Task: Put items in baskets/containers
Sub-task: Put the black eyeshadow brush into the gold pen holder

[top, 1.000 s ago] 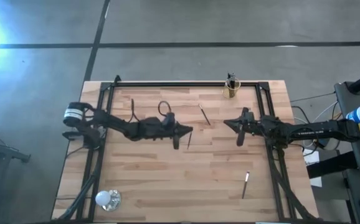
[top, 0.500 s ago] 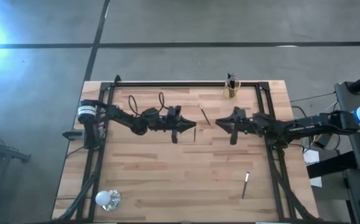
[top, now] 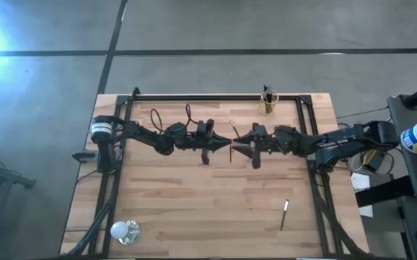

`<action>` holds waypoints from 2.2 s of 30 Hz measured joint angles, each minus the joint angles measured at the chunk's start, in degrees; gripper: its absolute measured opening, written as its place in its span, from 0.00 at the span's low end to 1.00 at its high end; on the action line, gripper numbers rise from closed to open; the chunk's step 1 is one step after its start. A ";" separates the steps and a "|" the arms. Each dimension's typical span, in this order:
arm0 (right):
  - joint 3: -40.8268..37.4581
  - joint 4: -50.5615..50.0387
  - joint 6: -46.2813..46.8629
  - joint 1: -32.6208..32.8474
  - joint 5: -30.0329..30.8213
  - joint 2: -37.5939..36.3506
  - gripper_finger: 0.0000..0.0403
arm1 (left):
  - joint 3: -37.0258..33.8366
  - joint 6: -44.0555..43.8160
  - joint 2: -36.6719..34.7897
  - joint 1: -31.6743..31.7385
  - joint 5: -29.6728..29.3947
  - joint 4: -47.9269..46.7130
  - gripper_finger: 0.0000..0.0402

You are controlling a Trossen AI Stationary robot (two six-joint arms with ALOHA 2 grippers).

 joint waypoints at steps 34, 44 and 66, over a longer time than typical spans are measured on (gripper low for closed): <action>4.95 -19.47 -18.14 -16.63 16.46 -14.99 0.03 | -9.97 -1.03 -2.86 2.32 -0.58 2.02 0.24; 6.50 -12.90 -22.19 -47.49 7.23 -6.42 0.03 | -13.45 -0.58 -2.91 2.34 -2.35 2.77 0.22; 8.48 -23.76 -15.97 -52.65 2.29 0.54 0.24 | -16.27 -1.01 -2.93 2.34 -4.56 2.99 0.22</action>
